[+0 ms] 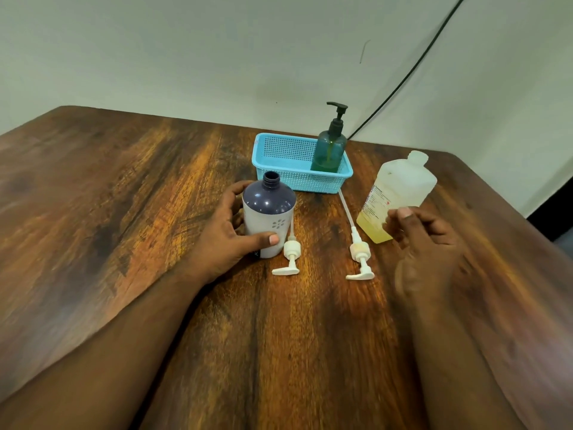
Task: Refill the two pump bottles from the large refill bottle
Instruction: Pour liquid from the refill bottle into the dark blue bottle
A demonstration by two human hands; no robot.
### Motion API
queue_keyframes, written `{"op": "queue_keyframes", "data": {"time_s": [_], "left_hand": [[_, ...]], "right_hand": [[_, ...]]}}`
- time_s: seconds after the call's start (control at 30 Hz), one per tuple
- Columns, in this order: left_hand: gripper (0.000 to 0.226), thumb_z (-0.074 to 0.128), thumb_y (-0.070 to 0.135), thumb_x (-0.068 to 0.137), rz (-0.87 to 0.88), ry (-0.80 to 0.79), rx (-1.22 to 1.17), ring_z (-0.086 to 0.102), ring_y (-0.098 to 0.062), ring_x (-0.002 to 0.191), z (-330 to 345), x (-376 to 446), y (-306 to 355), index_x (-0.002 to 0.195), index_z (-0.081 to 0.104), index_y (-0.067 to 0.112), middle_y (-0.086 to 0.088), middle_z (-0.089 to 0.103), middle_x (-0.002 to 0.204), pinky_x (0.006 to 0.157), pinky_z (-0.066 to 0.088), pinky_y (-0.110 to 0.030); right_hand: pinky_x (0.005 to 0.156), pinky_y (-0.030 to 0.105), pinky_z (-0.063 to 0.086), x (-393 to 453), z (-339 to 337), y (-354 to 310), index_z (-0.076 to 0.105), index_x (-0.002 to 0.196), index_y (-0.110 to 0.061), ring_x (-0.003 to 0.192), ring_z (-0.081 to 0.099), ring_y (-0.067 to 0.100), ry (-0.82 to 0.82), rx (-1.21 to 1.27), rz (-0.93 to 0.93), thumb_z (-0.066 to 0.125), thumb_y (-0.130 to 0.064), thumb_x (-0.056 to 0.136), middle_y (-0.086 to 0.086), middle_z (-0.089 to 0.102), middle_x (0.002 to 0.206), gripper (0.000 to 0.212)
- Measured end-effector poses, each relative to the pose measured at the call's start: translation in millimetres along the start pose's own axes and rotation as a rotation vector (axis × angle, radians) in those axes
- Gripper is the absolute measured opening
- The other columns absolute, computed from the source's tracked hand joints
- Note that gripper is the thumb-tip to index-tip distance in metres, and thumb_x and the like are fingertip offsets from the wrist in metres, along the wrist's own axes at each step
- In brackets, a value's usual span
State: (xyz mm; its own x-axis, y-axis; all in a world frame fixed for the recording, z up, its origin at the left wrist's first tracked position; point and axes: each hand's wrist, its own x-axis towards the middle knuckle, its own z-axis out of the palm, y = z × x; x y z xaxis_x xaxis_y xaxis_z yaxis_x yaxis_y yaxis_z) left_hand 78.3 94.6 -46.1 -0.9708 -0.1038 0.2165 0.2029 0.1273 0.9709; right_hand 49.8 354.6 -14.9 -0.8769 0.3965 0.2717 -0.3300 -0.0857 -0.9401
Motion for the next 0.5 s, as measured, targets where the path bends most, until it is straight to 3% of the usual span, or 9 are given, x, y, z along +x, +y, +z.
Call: {"op": "queue_keyframes", "data": {"time_s": [0.07,0.17,0.33,0.5], "left_hand": [[0.088,0.083,0.001,0.069,0.001,-0.002,-0.007,0.056,0.015,0.108,0.3,0.9,-1.0,0.136,0.036,0.033,0.017,0.052,0.130,0.081,0.048,-0.006],[0.091,0.086,0.010,0.065,-0.012,-0.020,-0.009,0.053,0.008,0.116,1.4,4.0,-0.9,0.137,0.036,0.036,0.014,0.051,0.136,0.084,0.050,-0.009],[0.092,0.087,0.014,0.063,-0.009,-0.025,-0.009,0.052,0.002,0.120,6.1,8.7,-2.1,0.136,0.036,0.037,0.013,0.051,0.136,0.088,0.051,-0.014],[0.091,0.086,0.009,0.065,-0.006,-0.030,-0.014,0.058,0.006,0.112,5.8,10.0,-4.3,0.138,0.036,0.033,0.011,0.055,0.131,0.086,0.051,-0.013]], "right_hand": [[0.082,0.034,0.058,6.7,-6.6,5.1,0.071,0.085,-0.019,0.098,0.067,0.021,0.106,-0.003,0.066,0.069,-0.022,0.083,0.004,0.072,0.098,0.004],[0.078,0.027,0.058,15.7,-7.9,12.5,0.064,0.089,-0.014,0.102,0.064,0.017,0.186,-0.071,0.111,0.070,-0.019,0.084,0.001,0.068,0.099,0.010],[0.085,0.026,0.054,27.0,3.3,22.2,0.039,0.129,-0.028,0.112,0.052,0.014,0.194,-0.122,0.136,0.078,-0.022,0.076,0.000,0.051,0.120,0.066],[0.103,0.044,0.044,34.7,14.4,31.9,0.020,0.142,-0.037,0.134,0.040,0.021,0.056,-0.237,0.181,0.079,-0.028,0.074,-0.002,0.037,0.148,0.091]]}}
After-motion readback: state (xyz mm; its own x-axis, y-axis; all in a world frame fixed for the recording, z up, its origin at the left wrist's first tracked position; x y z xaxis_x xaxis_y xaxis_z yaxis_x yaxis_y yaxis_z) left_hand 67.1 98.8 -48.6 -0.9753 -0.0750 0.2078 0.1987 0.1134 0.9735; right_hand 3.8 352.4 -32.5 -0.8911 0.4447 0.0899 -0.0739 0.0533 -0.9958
